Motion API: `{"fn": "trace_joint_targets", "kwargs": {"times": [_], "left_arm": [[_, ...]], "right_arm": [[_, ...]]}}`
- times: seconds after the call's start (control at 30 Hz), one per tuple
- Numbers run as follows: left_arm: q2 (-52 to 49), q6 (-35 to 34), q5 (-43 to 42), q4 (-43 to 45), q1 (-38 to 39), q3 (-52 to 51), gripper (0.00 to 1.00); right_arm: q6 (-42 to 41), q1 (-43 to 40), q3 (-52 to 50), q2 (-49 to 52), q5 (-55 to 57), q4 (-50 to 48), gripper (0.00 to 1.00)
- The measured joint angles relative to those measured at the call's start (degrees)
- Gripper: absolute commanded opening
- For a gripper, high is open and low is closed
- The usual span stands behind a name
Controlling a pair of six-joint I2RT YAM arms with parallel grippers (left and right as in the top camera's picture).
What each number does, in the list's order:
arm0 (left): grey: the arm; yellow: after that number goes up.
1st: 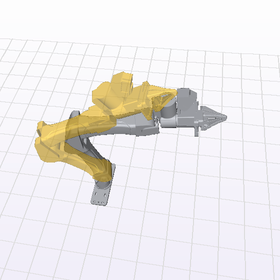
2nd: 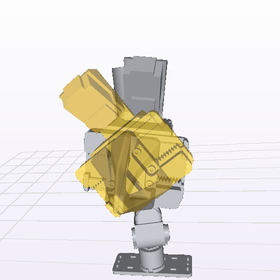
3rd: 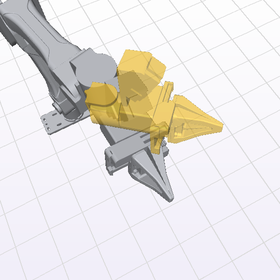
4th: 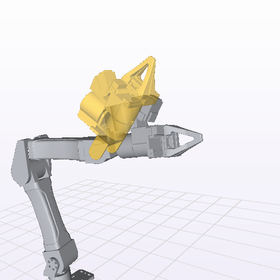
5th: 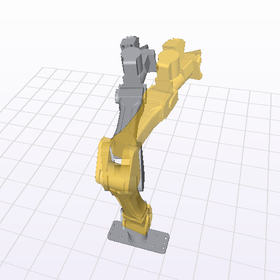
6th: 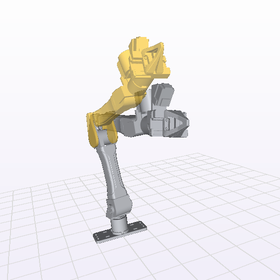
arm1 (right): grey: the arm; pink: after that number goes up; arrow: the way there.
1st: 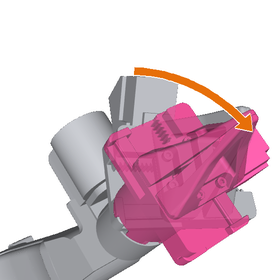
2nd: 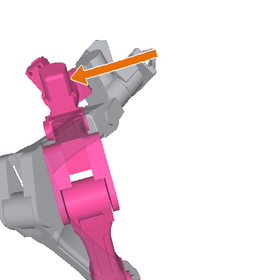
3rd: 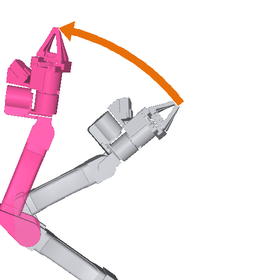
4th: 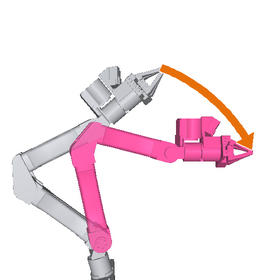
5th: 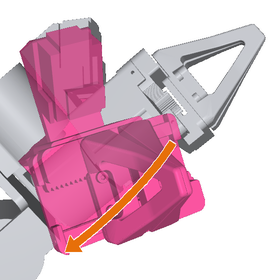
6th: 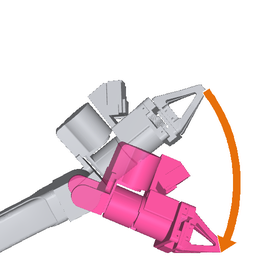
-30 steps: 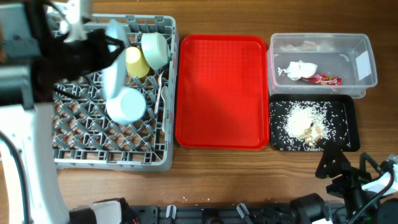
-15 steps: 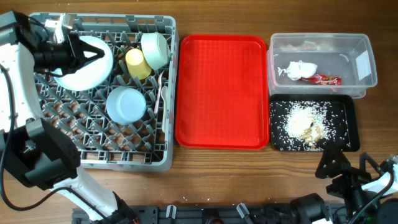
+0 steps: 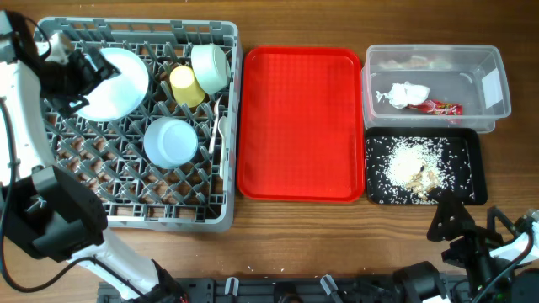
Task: Sort waste into correct bins and load items into the dishwasher rack
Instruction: 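Carry the white plate to the rack's upper left and stand it upright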
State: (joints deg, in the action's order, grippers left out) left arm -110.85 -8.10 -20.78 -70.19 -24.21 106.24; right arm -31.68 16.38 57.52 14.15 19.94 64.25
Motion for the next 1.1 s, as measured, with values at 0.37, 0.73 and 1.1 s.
{"fn": "trace_joint_targets", "kwargs": {"times": [0.37,0.73,1.1], "left_arm": [[0.1,-8.8,16.0,13.7,-3.2,-10.1,0.39],[0.9,-8.2,17.0,23.1,-3.2,-16.9,0.04],[24.6,24.4,46.6,29.8,15.3,-6.4,0.04]], "right_arm": [[0.0,0.0,0.0,0.0,0.0,0.0,1.00],[0.0,0.0,0.0,0.0,0.0,0.0,1.00],[0.0,0.0,0.0,0.0,0.0,0.0,1.00]]}}
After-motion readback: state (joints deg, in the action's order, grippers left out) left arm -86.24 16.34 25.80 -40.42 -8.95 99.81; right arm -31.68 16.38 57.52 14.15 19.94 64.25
